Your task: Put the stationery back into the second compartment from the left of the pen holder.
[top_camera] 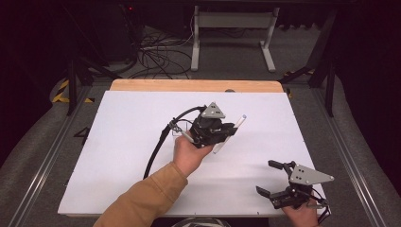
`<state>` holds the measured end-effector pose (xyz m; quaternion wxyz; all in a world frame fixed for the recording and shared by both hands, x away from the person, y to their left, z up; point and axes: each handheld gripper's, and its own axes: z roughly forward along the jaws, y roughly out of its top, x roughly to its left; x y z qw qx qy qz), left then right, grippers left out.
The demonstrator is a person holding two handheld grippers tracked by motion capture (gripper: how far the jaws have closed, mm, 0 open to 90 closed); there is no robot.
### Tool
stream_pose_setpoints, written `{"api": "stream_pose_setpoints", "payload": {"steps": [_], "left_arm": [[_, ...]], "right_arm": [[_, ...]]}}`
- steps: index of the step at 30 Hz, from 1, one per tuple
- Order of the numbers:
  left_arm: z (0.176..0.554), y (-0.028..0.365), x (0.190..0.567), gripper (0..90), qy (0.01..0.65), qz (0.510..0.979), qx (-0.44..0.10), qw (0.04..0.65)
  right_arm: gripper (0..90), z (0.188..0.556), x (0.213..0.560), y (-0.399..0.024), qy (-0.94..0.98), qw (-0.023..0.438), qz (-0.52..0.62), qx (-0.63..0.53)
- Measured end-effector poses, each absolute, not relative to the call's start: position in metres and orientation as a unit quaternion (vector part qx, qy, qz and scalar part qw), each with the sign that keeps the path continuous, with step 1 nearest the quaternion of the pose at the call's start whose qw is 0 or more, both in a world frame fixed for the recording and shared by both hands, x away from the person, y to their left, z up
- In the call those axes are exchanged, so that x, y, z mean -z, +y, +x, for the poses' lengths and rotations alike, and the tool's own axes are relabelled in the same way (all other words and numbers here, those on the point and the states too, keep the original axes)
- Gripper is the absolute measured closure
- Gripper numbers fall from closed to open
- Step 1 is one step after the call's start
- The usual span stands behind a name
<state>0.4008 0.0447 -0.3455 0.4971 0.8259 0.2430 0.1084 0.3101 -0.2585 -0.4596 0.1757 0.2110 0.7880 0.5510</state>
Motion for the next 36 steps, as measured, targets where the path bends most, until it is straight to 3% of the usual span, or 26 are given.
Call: {"api": "stream_pose_setpoints", "payload": {"steps": [19,36], "left_arm": [[0.406,0.082,0.335,78.7,0.251,0.780,-0.145,0.555],[0.415,0.110,0.334,78.7,0.254,0.765,-0.180,0.564]], "right_arm": [[4.1,0.311,0.460,-0.258,0.789,0.173,0.211,-0.551],[4.1,0.310,0.460,-0.258,0.788,0.175,0.209,-0.551]]}}
